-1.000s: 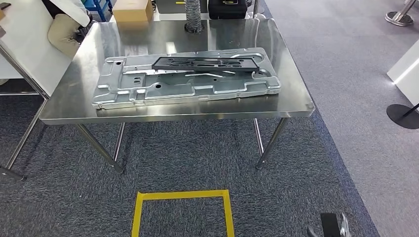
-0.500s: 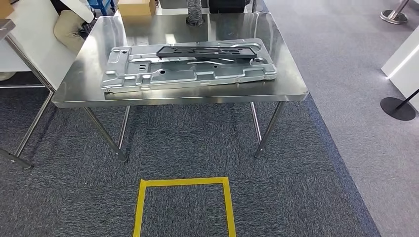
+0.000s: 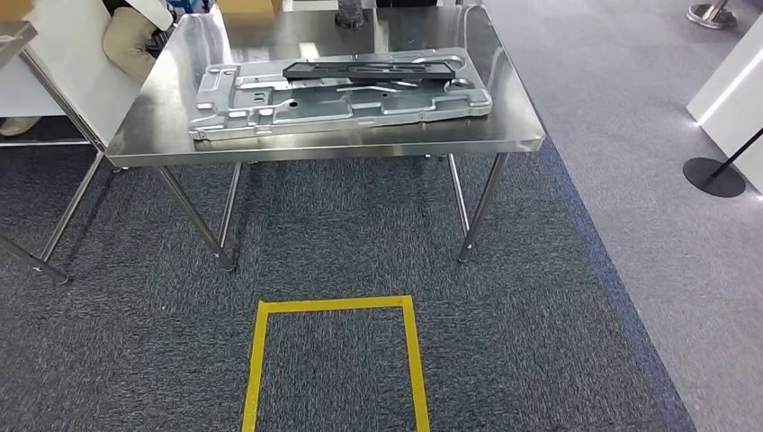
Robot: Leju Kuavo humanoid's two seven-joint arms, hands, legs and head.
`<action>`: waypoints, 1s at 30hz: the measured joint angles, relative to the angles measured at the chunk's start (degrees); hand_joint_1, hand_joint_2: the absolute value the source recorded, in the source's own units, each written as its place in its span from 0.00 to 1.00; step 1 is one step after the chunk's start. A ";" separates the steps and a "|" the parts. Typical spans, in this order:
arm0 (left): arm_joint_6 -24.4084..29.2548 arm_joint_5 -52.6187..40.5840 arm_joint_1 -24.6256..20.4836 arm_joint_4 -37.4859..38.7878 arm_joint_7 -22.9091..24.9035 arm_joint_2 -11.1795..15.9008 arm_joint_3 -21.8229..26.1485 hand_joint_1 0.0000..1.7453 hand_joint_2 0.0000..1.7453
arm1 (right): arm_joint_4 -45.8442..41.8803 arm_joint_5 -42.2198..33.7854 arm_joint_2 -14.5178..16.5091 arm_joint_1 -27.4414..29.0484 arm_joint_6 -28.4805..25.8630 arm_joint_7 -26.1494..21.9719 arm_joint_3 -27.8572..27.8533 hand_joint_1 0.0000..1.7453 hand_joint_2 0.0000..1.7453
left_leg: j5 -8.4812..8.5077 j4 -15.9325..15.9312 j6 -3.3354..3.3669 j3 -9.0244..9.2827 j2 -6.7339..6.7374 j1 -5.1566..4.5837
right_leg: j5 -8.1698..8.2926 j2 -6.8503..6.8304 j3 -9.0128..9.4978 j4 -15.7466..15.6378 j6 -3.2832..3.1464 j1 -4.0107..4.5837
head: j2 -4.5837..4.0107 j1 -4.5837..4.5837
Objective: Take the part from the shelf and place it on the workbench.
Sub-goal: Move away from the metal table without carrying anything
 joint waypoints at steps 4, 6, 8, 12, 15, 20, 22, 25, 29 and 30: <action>0.28 -0.04 0.28 0.02 0.27 -0.02 -0.02 0.00 0.00 | 0.19 -0.01 -0.02 0.14 -0.05 0.32 -0.55 0.00 1.00 | -10.53 11.30 -0.93 -2.87 -0.33 0.34 | 3.02 -0.22 -3.67 -0.12 -1.09 0.12 | -0.01 -0.44; 0.43 0.03 0.28 0.02 0.33 0.02 -0.01 0.00 0.00 | 0.20 -0.24 -0.02 0.26 -0.04 0.19 -0.89 0.00 1.00 | -10.78 16.51 -1.09 -2.81 -0.33 0.38 | 4.27 -0.18 -5.66 0.11 -1.05 0.26 | 0.00 -0.50; 0.67 0.20 0.27 0.02 0.69 0.04 0.00 0.00 0.00 | 0.21 -0.96 -0.01 0.29 -0.04 -0.17 -1.35 0.00 1.00 | -7.15 14.64 -0.84 0.54 -0.34 0.38 | 5.35 -0.17 -7.52 0.63 -0.80 0.33 | 0.01 -0.57; 1.33 0.30 -0.09 0.02 2.95 0.19 0.00 0.00 0.00 | 0.21 -3.38 0.22 0.20 -0.26 -1.41 -3.07 0.00 1.00 | -9.18 -0.97 0.37 11.69 -0.32 0.02 | 6.70 -0.26 -9.44 1.98 0.17 0.60 | 0.00 -0.51; 1.54 0.32 -0.10 0.02 4.02 0.21 0.00 0.00 0.00 | 0.21 -4.46 0.22 0.09 -0.72 -1.85 -4.43 0.00 1.00 | -9.30 -2.94 1.33 11.94 -0.23 0.03 | 7.07 -0.27 -9.97 2.52 1.27 0.43 | -0.01 -0.49; 2.07 0.34 0.14 0.02 4.68 0.24 0.04 0.00 0.00 | 0.30 -4.99 0.23 0.28 -1.13 -1.85 -6.17 0.00 1.00 | -7.45 -2.96 2.33 9.97 -0.06 -0.05 | -1.82 0.13 -15.75 17.40 2.72 -0.10 | -0.01 -0.21; 2.14 0.37 0.32 0.02 4.73 0.24 0.04 0.00 0.00 | 0.29 -4.99 0.22 0.32 -1.07 -1.82 -6.63 0.00 1.00 | -7.23 -2.57 2.24 9.32 -0.07 -0.12 | -1.37 0.14 -14.85 17.72 2.76 -0.17 | -0.01 -0.20; 2.14 0.37 0.32 0.02 4.78 0.21 0.04 0.00 0.00 | 0.29 -4.99 0.17 0.28 -0.70 -1.80 -7.06 0.00 1.00 | -7.26 -1.94 1.90 8.97 -0.07 -0.25 | 2.75 0.13 -7.72 6.10 1.95 -0.02 | 0.00 -0.20; 2.05 0.33 0.21 0.02 4.97 0.27 0.07 0.00 0.25 | 0.32 -5.03 0.11 0.29 -0.01 -1.77 -7.38 0.00 1.00 | -7.42 -1.41 1.44 8.49 -0.08 -0.62 | 3.54 0.15 -5.60 1.57 1.13 0.22 | -0.01 -0.28; 1.97 0.34 0.22 0.02 5.09 0.27 0.07 0.00 0.50 | 0.32 -5.05 0.11 0.31 0.08 -1.75 -7.53 0.00 1.00 | -7.36 -1.49 1.34 8.50 -0.09 -0.56 | 3.52 0.15 -5.62 1.60 1.04 0.33 | 0.00 -0.28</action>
